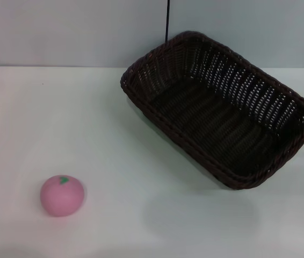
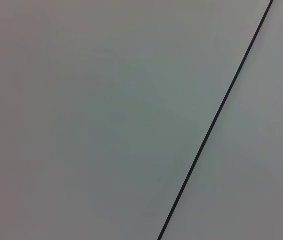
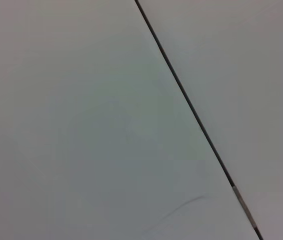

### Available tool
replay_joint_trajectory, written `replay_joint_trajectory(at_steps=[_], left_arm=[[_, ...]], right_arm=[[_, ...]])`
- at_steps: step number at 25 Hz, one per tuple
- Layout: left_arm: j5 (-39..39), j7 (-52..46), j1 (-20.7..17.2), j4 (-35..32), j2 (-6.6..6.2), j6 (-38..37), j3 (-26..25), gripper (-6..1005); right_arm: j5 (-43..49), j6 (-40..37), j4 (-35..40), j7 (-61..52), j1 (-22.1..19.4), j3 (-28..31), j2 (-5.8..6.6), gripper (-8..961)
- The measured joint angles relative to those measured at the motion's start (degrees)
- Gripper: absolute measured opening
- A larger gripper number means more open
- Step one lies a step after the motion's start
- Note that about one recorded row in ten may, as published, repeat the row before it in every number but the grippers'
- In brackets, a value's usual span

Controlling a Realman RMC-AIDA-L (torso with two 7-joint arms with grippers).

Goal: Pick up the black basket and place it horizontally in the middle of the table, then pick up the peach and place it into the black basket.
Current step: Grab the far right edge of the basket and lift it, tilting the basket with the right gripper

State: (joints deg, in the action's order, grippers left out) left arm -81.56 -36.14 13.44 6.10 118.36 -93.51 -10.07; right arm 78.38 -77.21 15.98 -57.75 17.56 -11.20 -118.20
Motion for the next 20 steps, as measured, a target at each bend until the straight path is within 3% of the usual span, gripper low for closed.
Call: replay_joint_trajectory(at_steps=[1,6,10,15,17,18,20], left_arm=[[0.0,0.0,0.01,0.0,0.0,-0.04,0.04,784],[-0.03,0.0,-0.03,-0.05,-0.05,-0.19,0.41,784],[-0.11,0.0,-0.16,-0.25,-0.13,-0.55,1.75,785],[-0.11,-0.08,-0.18,-0.78,-0.17,-0.94,2.77,785],[-0.11,-0.1,-0.14,-0.83,-0.21,-0.94,2.88,784],[-0.1,-0.11,-0.14,-0.83,-0.23,-0.92,2.89,784],[-0.09,-0.11,-0.15,-0.83,-0.25,-0.8,2.89,784]], right_arm=[[0.01,-0.02,0.01,-0.09,0.02,-0.01,-0.01,261],[0.15,-0.07,0.04,-0.42,0.17,-0.04,0.0,454],[3.34,-0.07,0.93,-1.73,0.32,-0.1,0.67,527],[18.08,-1.08,11.68,-17.06,1.55,-0.21,1.82,578],[25.37,-3.78,18.52,-26.02,2.65,-0.28,2.92,573],[31.46,-7.75,24.82,-33.93,3.9,-0.36,4.02,571],[34.08,-10.14,28.25,-37.62,4.66,-0.43,4.63,567]])
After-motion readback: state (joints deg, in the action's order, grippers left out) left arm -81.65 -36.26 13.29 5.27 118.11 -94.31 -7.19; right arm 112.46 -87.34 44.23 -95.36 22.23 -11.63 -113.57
